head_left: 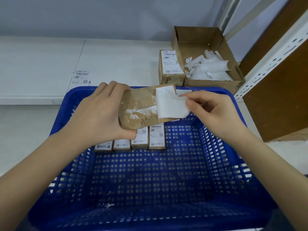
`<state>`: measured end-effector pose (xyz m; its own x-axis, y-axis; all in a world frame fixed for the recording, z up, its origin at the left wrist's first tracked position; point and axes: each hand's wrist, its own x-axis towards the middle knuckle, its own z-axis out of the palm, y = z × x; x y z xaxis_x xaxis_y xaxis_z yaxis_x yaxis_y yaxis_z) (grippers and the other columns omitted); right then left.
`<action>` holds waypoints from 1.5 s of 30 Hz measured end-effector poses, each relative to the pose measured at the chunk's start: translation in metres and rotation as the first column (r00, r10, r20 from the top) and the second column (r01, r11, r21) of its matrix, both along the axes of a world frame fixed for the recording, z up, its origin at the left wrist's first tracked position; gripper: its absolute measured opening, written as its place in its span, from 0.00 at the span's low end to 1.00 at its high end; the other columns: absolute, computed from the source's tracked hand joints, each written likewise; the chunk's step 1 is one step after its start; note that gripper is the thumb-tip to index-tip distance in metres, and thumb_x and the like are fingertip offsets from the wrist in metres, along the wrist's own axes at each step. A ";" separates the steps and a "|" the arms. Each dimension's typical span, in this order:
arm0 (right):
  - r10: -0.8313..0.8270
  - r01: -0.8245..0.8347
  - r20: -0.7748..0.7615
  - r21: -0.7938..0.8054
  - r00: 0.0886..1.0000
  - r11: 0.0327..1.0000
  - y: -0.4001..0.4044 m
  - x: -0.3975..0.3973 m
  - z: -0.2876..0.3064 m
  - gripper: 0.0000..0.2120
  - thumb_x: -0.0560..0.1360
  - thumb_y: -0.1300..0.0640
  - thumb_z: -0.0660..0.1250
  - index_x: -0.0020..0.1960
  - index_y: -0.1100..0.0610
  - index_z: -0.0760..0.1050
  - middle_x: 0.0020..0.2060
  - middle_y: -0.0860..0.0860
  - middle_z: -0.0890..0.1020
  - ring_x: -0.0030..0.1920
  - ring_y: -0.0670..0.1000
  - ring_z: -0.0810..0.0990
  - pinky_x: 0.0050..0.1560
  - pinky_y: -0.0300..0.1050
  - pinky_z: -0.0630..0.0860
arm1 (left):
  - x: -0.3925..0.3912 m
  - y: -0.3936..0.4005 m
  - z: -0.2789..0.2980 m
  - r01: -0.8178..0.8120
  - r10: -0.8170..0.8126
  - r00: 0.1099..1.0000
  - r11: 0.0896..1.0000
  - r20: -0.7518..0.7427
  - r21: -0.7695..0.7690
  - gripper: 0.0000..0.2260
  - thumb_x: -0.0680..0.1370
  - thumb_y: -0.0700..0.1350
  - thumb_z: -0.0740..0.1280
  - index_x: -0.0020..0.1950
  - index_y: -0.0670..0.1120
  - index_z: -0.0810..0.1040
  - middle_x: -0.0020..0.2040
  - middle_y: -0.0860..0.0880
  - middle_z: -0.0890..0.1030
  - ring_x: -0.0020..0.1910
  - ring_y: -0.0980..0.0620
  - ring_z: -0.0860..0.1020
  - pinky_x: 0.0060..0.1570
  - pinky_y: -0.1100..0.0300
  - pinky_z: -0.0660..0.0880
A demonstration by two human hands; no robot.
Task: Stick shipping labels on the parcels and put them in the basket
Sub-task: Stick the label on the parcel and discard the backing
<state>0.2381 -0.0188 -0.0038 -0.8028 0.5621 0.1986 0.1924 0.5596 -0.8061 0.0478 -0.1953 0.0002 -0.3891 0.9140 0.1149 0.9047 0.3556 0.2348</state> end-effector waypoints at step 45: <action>-0.384 0.374 0.178 0.088 0.906 0.923 -0.004 -0.010 -0.023 0.08 0.71 0.56 0.73 0.39 0.55 0.75 0.32 0.45 0.77 0.33 0.39 0.75 0.35 0.28 0.71 | 0.025 0.008 -0.009 0.063 -0.050 0.982 0.996 -0.182 0.066 0.38 0.61 0.66 0.60 0.57 0.36 0.75 0.46 0.43 0.77 0.42 0.43 0.74 0.35 0.61 0.61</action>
<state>0.2279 -0.0225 -0.0265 -0.5561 0.8249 0.1013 0.5433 0.4530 -0.7068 0.0729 -0.1874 -0.0089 -0.3044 0.9208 0.2438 0.9525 0.2914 0.0886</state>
